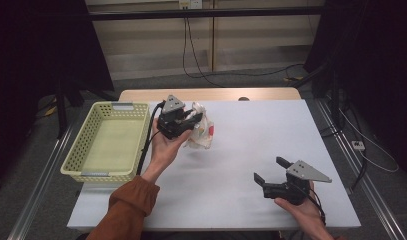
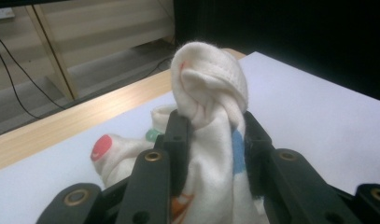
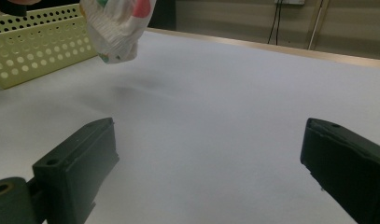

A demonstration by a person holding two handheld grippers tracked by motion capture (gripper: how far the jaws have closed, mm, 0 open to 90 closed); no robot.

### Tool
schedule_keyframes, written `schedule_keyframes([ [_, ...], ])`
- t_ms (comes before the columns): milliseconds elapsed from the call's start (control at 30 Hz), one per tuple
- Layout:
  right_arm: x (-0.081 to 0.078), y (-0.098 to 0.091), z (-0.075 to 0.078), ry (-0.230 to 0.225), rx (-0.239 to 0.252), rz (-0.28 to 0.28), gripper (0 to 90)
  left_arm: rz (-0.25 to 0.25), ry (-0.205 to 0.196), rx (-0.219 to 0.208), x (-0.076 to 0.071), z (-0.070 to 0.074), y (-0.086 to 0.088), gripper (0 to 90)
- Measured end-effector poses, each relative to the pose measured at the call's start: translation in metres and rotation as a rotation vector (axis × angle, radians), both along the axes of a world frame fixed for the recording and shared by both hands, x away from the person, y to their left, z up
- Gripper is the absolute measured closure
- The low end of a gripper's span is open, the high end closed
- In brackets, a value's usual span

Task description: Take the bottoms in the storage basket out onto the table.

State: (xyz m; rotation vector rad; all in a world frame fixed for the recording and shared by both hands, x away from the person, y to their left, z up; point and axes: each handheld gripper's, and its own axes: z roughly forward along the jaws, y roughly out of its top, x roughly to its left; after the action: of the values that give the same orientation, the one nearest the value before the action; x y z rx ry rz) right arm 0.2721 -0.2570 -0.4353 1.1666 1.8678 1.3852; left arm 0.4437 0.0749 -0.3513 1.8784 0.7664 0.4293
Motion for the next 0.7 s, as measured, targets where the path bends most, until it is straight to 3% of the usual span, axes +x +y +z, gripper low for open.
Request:
schedule_keyframes([
  [700,0.0,0.0,0.0,0.002,-0.001,0.001,3.6,-0.022,0.036,0.067,0.004,-0.024,-0.014,70.2],
])
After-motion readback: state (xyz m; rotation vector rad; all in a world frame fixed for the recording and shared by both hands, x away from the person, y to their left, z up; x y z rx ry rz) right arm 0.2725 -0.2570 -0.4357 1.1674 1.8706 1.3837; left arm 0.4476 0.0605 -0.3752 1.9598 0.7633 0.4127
